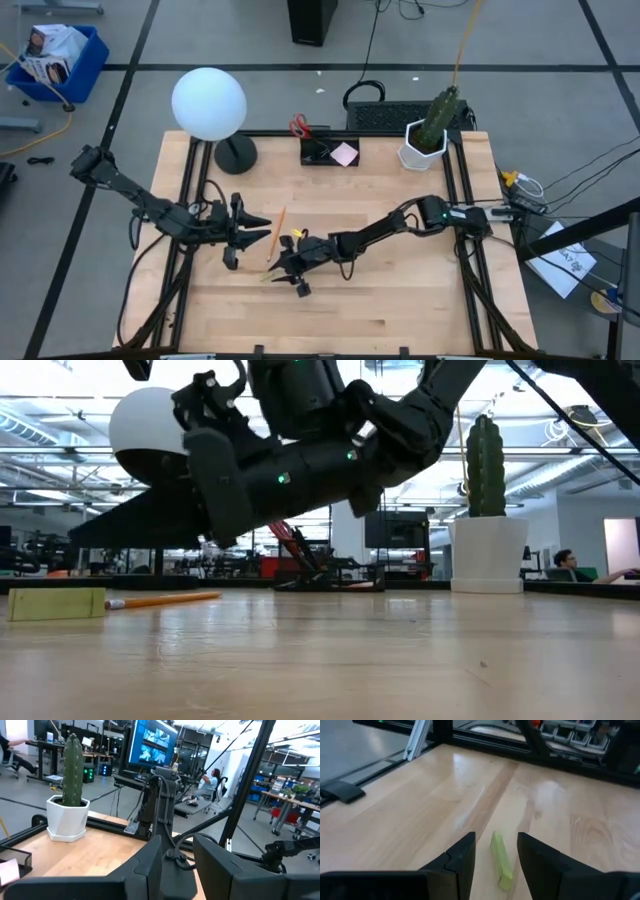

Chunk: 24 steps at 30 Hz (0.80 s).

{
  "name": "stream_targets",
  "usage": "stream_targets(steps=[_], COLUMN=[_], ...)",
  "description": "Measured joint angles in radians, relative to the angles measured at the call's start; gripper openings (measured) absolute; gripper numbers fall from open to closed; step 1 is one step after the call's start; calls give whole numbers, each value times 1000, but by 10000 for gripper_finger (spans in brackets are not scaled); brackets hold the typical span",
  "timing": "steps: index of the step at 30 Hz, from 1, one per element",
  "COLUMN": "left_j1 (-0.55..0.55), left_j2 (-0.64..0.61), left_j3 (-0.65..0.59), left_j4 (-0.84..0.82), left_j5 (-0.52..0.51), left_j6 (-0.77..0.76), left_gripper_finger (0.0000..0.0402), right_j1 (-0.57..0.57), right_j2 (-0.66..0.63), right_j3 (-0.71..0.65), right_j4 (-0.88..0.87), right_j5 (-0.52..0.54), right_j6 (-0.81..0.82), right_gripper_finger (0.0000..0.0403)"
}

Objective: Pick and place office supplies into organizer
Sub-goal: Put the eraser into the desk organizer

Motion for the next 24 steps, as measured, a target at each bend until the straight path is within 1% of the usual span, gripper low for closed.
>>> stream_targets(steps=[3, 5, 8, 13, 20, 22, 24], left_j1=[0, 0, 0, 0, 0, 0, 0], left_j2=[1, 1, 2, 2, 2, 2, 2], left_j3=[0, 0, 0, 0, 0, 0, 0], left_j4=[2, -2, 1, 2, -1, -2, -3], left_j5=[0, 0, 0, 4, 8, 8, 8], left_j6=[-1, 0, 0, 0, -6, -6, -6], left_gripper_finger=[115, 115, 115, 115, 115, 115, 115], right_j1=[-3, -11, -23, -22, -25, -26, -28], right_j2=[11, 32, 62, 115, 148, 148, 148], right_j3=[13, 30, 60, 115, 131, 132, 132], right_j4=[-25, 4, -1, -42, -57, -64, -62], right_j5=[0, -2, -48, -51, -55, -54, -53], right_j6=[-1, 1, 14, 16, 18, 22, 33], right_gripper_finger=[142, 142, 142, 142, 142, 137, 125])
